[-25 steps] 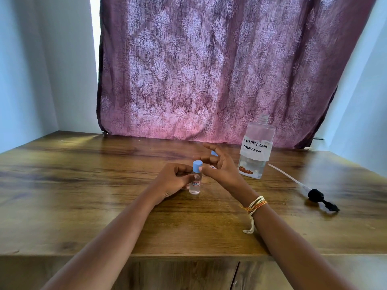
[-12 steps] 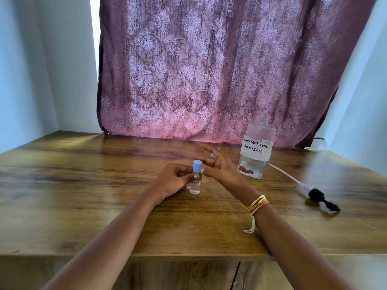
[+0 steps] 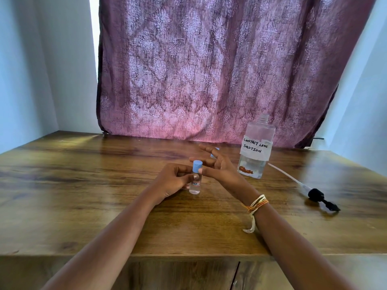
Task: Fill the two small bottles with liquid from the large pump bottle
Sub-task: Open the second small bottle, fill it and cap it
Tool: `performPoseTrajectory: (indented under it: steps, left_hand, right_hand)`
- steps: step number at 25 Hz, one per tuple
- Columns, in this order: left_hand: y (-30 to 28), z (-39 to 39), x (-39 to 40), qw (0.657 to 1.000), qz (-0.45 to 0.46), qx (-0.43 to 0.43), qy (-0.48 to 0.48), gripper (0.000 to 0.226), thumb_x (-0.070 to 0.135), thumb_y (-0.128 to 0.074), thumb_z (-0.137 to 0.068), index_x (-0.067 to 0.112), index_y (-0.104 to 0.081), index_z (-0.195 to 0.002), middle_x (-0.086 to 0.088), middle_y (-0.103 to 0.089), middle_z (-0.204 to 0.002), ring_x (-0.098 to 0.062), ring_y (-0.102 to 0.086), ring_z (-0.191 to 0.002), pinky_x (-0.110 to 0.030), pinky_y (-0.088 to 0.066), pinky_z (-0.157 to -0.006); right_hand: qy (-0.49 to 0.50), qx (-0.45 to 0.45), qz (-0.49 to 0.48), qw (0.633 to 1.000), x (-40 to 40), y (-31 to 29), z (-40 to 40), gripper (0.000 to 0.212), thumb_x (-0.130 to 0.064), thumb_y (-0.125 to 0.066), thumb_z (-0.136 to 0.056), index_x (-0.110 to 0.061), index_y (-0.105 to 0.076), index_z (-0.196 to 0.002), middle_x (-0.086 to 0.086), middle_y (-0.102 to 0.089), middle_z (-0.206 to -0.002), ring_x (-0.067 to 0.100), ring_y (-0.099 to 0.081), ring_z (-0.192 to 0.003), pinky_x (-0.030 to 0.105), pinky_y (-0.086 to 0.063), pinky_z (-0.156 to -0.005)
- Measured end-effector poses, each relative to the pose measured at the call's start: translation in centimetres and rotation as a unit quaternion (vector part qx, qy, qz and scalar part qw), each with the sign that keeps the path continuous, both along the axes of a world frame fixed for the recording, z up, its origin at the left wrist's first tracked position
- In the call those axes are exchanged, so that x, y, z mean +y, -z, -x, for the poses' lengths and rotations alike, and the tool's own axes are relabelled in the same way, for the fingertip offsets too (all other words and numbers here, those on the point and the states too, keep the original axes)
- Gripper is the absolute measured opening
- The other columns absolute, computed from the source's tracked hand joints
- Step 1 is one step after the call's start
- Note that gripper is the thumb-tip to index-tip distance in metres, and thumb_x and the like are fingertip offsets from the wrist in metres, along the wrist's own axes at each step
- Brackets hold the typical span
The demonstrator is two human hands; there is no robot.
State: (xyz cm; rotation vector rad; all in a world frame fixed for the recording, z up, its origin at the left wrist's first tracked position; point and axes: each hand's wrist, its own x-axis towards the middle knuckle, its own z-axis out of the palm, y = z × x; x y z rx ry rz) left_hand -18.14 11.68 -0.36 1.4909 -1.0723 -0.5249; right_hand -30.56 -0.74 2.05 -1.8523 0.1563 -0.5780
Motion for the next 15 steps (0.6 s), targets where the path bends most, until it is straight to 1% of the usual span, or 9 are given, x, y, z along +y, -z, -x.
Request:
performPoseTrajectory:
  steps: [2, 4, 5, 7, 8, 10, 12, 14, 15]
  left_hand:
    - [0.04, 0.03, 0.00, 1.000, -0.008, -0.001, -0.005, 0.022, 0.022, -0.073, -0.082, 0.019, -0.075, -0.103, -0.003, -0.077, -0.094, -0.020, -0.072, -0.091, -0.031, -0.058, -0.080]
    - [0.03, 0.00, -0.03, 1.000, -0.009, 0.001, -0.008, 0.019, 0.022, -0.073, -0.082, 0.021, -0.075, -0.100, -0.005, -0.077, -0.095, -0.024, -0.071, -0.096, -0.036, -0.059, -0.084]
    - [0.03, -0.01, -0.03, 1.000, -0.007, 0.001, -0.010, 0.018, 0.021, -0.072, -0.082, 0.022, -0.075, -0.099, -0.006, -0.077, -0.095, -0.025, -0.071, -0.096, -0.036, -0.059, -0.083]
    - [-0.05, 0.04, 0.02, 1.000, -0.007, -0.004, -0.012, 0.017, 0.019, -0.071, -0.083, 0.023, -0.075, -0.099, -0.007, -0.077, -0.096, -0.021, -0.070, -0.094, -0.031, -0.059, -0.079]
    - [-0.06, 0.04, 0.03, 1.000, -0.007, -0.004, -0.013, 0.017, 0.018, -0.071, -0.083, 0.023, -0.075, -0.099, -0.006, -0.077, -0.096, -0.020, -0.070, -0.093, -0.030, -0.059, -0.079]
    - [-0.05, -0.02, 0.05, 1.000, -0.004, -0.003, -0.011, 0.017, 0.019, -0.072, -0.083, 0.021, -0.076, -0.099, -0.004, -0.077, -0.094, -0.019, -0.071, -0.092, -0.031, -0.059, -0.079]
    - [-0.02, 0.01, 0.10, 1.000, -0.007, -0.014, -0.013, 0.018, 0.021, -0.072, -0.083, 0.019, -0.076, -0.100, -0.003, -0.077, -0.093, -0.018, -0.071, -0.089, -0.032, -0.059, -0.080]
    - [-0.03, 0.02, 0.07, 1.000, -0.011, -0.021, -0.020, 0.017, 0.021, -0.072, -0.083, 0.018, -0.076, -0.099, -0.004, -0.077, -0.092, -0.016, -0.071, -0.086, -0.032, -0.059, -0.080]
    - [-0.07, 0.06, 0.06, 0.999, -0.011, -0.023, -0.020, 0.016, 0.020, -0.071, -0.084, 0.016, -0.076, -0.099, -0.005, -0.077, -0.093, -0.014, -0.070, -0.085, -0.029, -0.059, -0.078]
  right_hand:
    - [0.001, 0.000, 0.004, 1.000, -0.08, -0.07, 0.16, 0.065, 0.008, -0.058, -0.089, -0.017, -0.037, -0.144, 0.018, -0.071, -0.113, 0.028, -0.068, -0.107, 0.039, -0.053, -0.096]
    - [0.021, -0.001, 0.019, 1.000, 0.02, -0.11, 0.14, 0.063, 0.004, -0.063, -0.087, -0.020, -0.042, -0.141, 0.016, -0.074, -0.104, 0.024, -0.070, -0.098, 0.039, -0.053, -0.094]
    - [0.028, -0.003, 0.024, 0.999, 0.05, -0.10, 0.07, 0.062, 0.002, -0.067, -0.085, -0.020, -0.045, -0.138, 0.016, -0.074, -0.102, 0.022, -0.070, -0.096, 0.038, -0.053, -0.093]
    - [0.038, -0.006, 0.029, 0.999, 0.09, -0.05, -0.06, 0.060, -0.001, -0.072, -0.082, -0.021, -0.048, -0.134, 0.017, -0.073, -0.102, 0.019, -0.069, -0.093, 0.036, -0.053, -0.091]
    - [0.039, -0.006, 0.028, 0.999, 0.05, -0.02, -0.10, 0.061, -0.002, -0.072, -0.082, -0.022, -0.048, -0.134, 0.017, -0.073, -0.103, 0.018, -0.069, -0.094, 0.034, -0.053, -0.091]
    - [0.025, -0.003, 0.016, 1.000, -0.04, 0.01, -0.09, 0.063, -0.002, -0.071, -0.084, -0.022, -0.044, -0.137, 0.015, -0.072, -0.110, 0.020, -0.069, -0.103, 0.033, -0.054, -0.094]
    - [-0.003, 0.005, 0.002, 1.000, 0.06, -0.05, 0.01, 0.057, 0.000, -0.064, -0.089, -0.015, -0.042, -0.139, 0.014, -0.068, -0.120, 0.021, -0.066, -0.112, 0.034, -0.053, -0.098]
    - [-0.008, 0.009, 0.020, 1.000, 0.13, -0.08, 0.06, 0.045, 0.002, -0.059, -0.091, -0.005, -0.049, -0.135, 0.013, -0.067, -0.123, 0.017, -0.065, -0.113, 0.032, -0.053, -0.098]
    - [-0.001, 0.005, 0.034, 0.999, 0.18, -0.12, 0.08, 0.040, 0.003, -0.059, -0.091, -0.003, -0.054, -0.131, 0.013, -0.067, -0.122, 0.012, -0.067, -0.109, 0.028, -0.054, -0.095]
